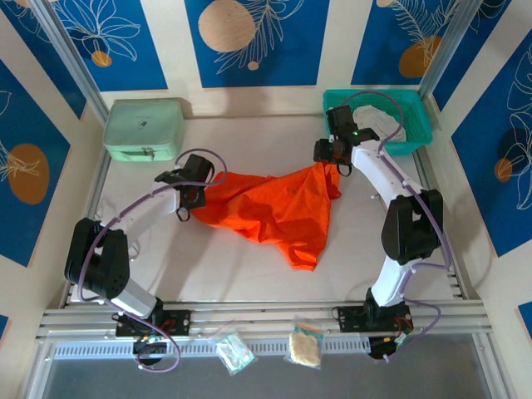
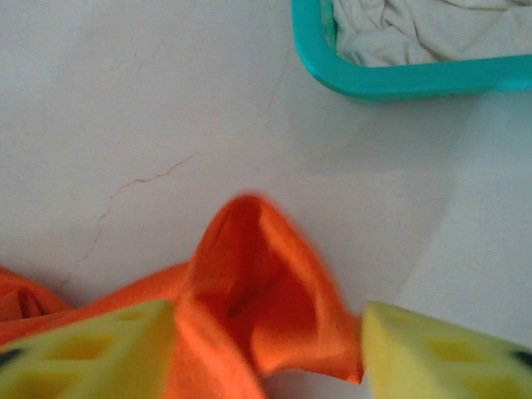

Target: Fold and stack the t-shirts

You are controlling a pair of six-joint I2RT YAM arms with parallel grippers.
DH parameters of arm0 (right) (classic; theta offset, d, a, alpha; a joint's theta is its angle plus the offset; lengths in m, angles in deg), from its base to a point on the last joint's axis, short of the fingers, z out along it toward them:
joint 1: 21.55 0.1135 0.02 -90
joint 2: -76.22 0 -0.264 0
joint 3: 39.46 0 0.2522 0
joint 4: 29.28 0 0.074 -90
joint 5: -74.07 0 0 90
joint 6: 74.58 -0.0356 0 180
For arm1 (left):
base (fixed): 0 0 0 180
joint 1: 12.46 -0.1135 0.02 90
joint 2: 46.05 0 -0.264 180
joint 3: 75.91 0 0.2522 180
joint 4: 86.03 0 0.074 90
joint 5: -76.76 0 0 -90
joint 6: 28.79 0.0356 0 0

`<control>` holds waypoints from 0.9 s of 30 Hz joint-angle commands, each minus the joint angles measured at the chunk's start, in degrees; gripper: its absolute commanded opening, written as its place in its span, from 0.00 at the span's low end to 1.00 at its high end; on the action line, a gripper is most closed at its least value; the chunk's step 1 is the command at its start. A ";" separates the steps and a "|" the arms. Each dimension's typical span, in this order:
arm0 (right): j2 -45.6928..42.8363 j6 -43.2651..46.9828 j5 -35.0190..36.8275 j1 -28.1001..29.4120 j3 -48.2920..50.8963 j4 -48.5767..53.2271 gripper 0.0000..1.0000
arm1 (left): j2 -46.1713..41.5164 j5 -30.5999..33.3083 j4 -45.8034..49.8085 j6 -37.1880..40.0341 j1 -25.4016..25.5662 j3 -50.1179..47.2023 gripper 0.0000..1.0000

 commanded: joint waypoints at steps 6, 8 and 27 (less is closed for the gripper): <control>-17.50 -6.10 1.93 10.43 15.67 3.95 0.80 | 3.18 -9.47 4.89 1.56 -0.32 15.02 0.00; -21.17 -7.20 0.74 14.92 20.35 3.89 0.80 | 5.74 -11.75 6.96 1.94 -0.24 19.38 0.00; -34.64 -59.99 10.61 20.59 6.83 25.75 0.97 | 13.98 -4.74 9.60 -2.48 1.12 21.32 0.86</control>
